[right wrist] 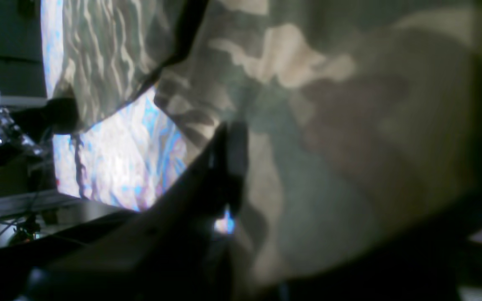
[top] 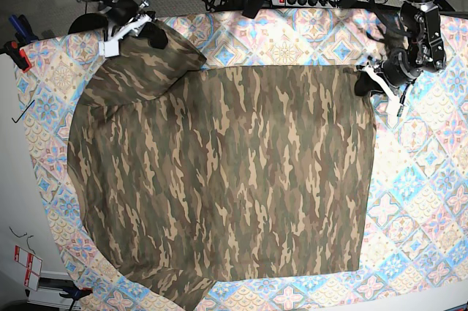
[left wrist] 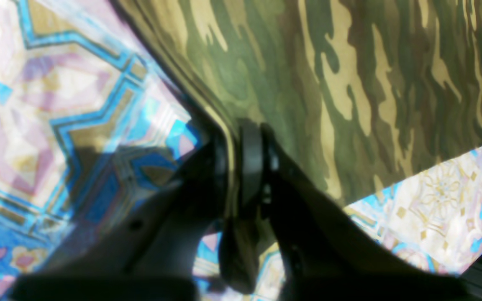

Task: Fold the T-shirt properly
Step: 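Lift the shoulder edge with both grippers and pull it taut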

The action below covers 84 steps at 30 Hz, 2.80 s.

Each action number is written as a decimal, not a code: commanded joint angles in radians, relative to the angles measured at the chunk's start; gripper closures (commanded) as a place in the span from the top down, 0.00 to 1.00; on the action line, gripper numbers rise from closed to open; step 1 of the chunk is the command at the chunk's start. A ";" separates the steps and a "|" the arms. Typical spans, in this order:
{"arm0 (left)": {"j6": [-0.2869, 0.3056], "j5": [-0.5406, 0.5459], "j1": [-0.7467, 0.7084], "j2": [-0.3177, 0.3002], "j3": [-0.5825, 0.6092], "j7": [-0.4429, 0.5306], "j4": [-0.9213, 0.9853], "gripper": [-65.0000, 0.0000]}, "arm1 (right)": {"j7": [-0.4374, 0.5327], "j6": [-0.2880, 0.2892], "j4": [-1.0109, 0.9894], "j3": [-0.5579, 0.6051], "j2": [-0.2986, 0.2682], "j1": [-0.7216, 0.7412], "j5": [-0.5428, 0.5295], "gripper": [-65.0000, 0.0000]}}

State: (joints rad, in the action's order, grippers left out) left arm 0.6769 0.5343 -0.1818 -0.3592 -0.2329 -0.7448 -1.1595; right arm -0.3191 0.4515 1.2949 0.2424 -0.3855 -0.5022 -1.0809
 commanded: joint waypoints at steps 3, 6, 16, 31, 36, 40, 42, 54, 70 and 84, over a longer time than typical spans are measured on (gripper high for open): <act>0.021 -0.042 -0.022 0.041 0.028 -0.069 0.011 0.00 | 0.004 -0.001 0.007 -0.002 -0.013 -0.006 0.005 0.00; 0.021 -0.041 -0.023 0.030 0.027 -0.071 0.011 0.00 | 0.007 -0.001 0.009 -0.002 -0.036 -0.008 0.006 0.00; 0.021 -0.039 -0.071 0.001 0.010 -0.063 0.008 0.00 | 0.010 -0.001 0.010 -0.084 -0.060 -0.057 0.006 0.00; 0.021 -0.033 -0.115 -0.071 -0.041 -0.063 0.008 0.00 | 0.093 -0.030 0.196 -0.102 -0.071 -0.180 0.172 0.00; 0.021 -0.041 -0.150 -0.071 -0.113 -0.068 0.008 0.00 | 0.093 -0.101 0.240 -0.097 -0.071 -0.215 0.176 0.00; 0.021 -0.041 -0.178 -0.073 -0.181 -0.068 0.008 0.00 | 0.094 -0.102 0.252 -0.100 -0.074 -0.224 0.176 0.00; 0.021 -0.041 -0.180 -0.073 -0.187 -0.068 0.008 0.00 | 0.094 -0.102 0.252 -0.100 -0.074 -0.227 0.176 0.00; 0.021 -0.038 -0.242 -0.100 -0.279 -0.069 0.008 0.00 | 0.170 -0.107 0.282 -0.102 -0.074 -0.257 0.222 0.00; 0.021 -0.035 -0.190 -0.114 -0.300 -0.216 -0.037 0.00 | 0.177 -0.237 0.392 -0.100 -0.076 -0.264 0.311 0.00; 0.021 -0.041 -0.089 -0.107 -0.329 -0.396 -0.129 0.00 | 0.128 -0.239 0.434 -0.170 -0.088 -0.235 0.316 0.00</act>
State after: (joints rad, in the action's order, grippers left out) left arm 0.7036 0.4934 -0.2729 -0.4431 -0.5537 -1.1412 -1.2755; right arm -0.2184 0.2085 1.7096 0.0841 -0.4549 -0.7345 -0.7593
